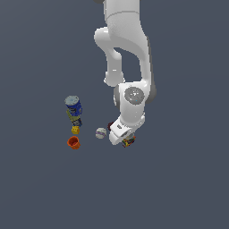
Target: Pick up a designated object from a clutter of objects.
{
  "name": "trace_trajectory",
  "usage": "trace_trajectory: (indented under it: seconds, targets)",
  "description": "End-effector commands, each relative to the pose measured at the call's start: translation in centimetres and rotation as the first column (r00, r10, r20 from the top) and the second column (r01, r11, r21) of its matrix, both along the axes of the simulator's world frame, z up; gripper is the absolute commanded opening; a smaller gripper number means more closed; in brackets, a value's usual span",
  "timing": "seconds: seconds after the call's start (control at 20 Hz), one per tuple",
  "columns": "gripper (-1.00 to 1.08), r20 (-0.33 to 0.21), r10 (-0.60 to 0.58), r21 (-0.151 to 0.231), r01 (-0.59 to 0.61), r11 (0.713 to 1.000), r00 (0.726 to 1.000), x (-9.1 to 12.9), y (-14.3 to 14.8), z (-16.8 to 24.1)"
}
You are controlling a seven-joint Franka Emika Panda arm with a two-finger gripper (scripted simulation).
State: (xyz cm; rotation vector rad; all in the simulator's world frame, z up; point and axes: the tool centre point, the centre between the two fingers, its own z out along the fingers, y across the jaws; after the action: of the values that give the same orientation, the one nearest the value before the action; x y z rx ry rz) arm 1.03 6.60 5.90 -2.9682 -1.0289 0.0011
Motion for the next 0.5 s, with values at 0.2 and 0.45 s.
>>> trace_trajectory:
  seconds: [0.2, 0.45]
  targets:
    - [-1.00, 0.000, 0.001, 0.000, -0.001, 1.000, 1.000, 0.02, 0.04, -0.11]
    - [-1.00, 0.002, 0.000, -0.001, 0.000, 1.000, 1.000, 0.04, -0.04, 0.01]
